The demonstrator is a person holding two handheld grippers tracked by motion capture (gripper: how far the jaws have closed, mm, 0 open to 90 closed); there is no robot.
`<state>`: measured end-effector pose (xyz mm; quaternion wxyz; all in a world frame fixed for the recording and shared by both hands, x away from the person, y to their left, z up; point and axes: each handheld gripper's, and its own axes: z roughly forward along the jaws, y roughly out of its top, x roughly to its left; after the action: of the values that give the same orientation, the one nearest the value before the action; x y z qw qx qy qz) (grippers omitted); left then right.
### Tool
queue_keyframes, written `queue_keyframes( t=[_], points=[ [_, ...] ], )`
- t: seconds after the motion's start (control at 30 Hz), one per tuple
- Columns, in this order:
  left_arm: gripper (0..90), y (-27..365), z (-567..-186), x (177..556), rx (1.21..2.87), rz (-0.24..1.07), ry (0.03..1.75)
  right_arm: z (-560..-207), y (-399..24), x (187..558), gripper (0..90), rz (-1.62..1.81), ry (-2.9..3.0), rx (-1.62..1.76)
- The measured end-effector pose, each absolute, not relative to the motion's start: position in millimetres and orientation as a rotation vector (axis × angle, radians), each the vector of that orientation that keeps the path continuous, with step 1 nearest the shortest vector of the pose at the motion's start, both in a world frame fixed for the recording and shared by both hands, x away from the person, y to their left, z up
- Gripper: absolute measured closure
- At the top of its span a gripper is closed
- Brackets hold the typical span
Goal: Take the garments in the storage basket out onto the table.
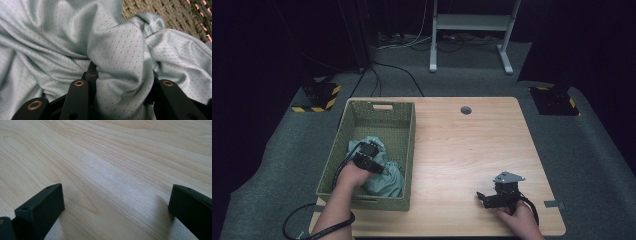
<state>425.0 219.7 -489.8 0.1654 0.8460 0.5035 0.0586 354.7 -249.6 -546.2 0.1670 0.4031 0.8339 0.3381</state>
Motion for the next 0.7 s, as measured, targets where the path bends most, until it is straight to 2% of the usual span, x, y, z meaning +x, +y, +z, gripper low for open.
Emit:
queue_keyframes(
  t=[0.3, 0.33, 0.7],
  points=[
    [64.5, 228, -463, 417, 2.237, 0.351, 1.401, -546, -250, 355, 0.0, 0.965, 2.373, 1.148],
    [64.6, 229, -456, 414, 2.216, 0.408, 1.376, -546, -250, 355, 0.0, 0.966, 2.373, 1.149],
    [64.9, 228, -418, 389, 2.024, 0.685, 1.243, -546, -250, 355, 0.0, 0.966, 2.373, 1.149]
  ],
)
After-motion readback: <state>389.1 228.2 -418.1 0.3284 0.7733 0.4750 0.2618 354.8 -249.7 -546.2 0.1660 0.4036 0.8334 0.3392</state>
